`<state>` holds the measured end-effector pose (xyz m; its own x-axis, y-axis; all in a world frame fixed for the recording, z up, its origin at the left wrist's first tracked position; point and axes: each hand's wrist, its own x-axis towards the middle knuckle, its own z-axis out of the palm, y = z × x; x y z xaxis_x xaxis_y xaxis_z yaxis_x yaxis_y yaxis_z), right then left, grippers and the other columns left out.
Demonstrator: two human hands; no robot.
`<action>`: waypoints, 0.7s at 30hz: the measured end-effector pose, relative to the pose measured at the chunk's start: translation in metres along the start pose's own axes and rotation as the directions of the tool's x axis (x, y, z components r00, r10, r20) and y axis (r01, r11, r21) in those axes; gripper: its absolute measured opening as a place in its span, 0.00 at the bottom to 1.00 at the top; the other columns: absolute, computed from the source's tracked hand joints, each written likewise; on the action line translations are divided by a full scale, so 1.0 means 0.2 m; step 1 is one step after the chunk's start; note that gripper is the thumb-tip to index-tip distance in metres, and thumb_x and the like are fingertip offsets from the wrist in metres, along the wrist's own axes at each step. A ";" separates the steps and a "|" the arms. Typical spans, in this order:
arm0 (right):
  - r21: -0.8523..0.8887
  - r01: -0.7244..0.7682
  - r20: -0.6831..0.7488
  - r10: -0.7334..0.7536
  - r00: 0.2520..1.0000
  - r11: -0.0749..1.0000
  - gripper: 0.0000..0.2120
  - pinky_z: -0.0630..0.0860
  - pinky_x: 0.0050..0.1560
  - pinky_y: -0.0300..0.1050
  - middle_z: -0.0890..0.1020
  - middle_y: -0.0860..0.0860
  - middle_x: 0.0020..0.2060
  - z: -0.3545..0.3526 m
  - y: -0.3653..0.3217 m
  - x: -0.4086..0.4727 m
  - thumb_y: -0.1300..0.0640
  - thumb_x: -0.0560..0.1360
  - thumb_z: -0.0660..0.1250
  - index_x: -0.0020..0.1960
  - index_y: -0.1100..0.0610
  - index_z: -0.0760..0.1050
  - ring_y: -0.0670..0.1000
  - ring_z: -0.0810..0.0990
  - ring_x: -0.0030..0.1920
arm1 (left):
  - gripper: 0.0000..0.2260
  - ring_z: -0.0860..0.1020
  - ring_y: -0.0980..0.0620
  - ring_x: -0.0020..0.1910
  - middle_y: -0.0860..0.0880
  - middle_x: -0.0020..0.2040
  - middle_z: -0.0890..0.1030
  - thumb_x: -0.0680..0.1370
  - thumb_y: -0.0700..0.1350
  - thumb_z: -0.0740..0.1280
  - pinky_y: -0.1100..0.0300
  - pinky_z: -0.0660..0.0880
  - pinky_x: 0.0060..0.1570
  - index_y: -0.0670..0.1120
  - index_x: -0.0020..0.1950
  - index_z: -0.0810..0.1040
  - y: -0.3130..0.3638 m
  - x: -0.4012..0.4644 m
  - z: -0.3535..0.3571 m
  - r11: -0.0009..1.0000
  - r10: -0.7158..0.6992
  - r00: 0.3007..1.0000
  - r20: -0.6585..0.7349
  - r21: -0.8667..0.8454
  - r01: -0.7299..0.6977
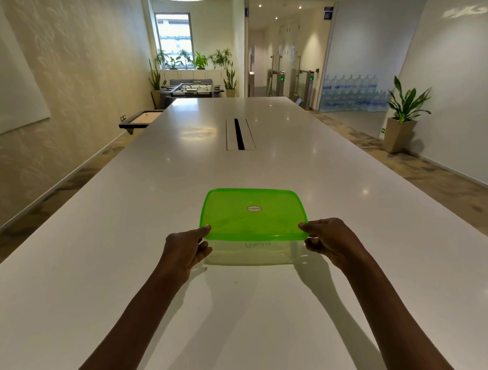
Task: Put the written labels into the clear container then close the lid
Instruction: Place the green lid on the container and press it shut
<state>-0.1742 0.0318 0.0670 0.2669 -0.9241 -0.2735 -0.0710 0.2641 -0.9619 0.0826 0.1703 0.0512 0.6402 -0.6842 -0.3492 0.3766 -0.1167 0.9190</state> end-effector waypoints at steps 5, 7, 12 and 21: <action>-0.087 0.024 -0.033 -0.027 0.999 0.996 0.13 0.75 0.32 0.43 0.74 0.55 0.33 0.02 -0.09 0.10 0.57 0.73 0.73 0.47 0.64 0.72 0.51 0.75 0.29 | 0.21 0.77 0.41 0.56 0.36 0.54 0.78 0.71 0.48 0.74 0.49 0.75 0.57 0.37 0.57 0.76 0.06 0.04 0.06 0.917 0.171 0.982 -0.079 0.378 -0.129; -0.106 0.037 -0.054 -0.043 0.998 0.994 0.15 0.75 0.34 0.44 0.71 0.56 0.33 0.04 -0.12 0.18 0.55 0.74 0.72 0.49 0.63 0.70 0.53 0.72 0.31 | 0.29 0.74 0.40 0.62 0.38 0.62 0.76 0.71 0.51 0.74 0.47 0.71 0.64 0.40 0.66 0.72 0.11 0.03 0.11 0.785 0.335 0.939 -0.081 0.575 -0.231; -0.111 0.050 -0.118 -0.063 0.991 0.993 0.16 0.73 0.32 0.45 0.71 0.57 0.33 0.08 -0.16 0.35 0.54 0.75 0.72 0.48 0.64 0.69 0.53 0.72 0.30 | 0.16 0.78 0.45 0.57 0.44 0.57 0.81 0.73 0.48 0.72 0.54 0.72 0.60 0.43 0.59 0.80 0.21 0.02 0.35 0.418 0.608 0.744 0.277 0.685 -0.597; 0.033 -0.027 -0.095 0.030 0.995 0.999 0.12 0.74 0.30 0.44 0.78 0.59 0.35 0.12 -0.17 0.44 0.59 0.72 0.74 0.45 0.66 0.75 0.55 0.78 0.31 | 0.18 0.72 0.46 0.69 0.44 0.68 0.76 0.79 0.47 0.64 0.54 0.68 0.68 0.46 0.69 0.74 0.12 0.11 0.79 0.123 0.376 0.596 0.709 0.599 -0.791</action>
<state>-0.1248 -0.0509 0.0767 0.1720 -0.9378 -0.3017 -0.0463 0.2983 -0.9534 -0.0008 0.0386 0.0953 0.0482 -0.9624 0.2673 -0.8614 0.0955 0.4989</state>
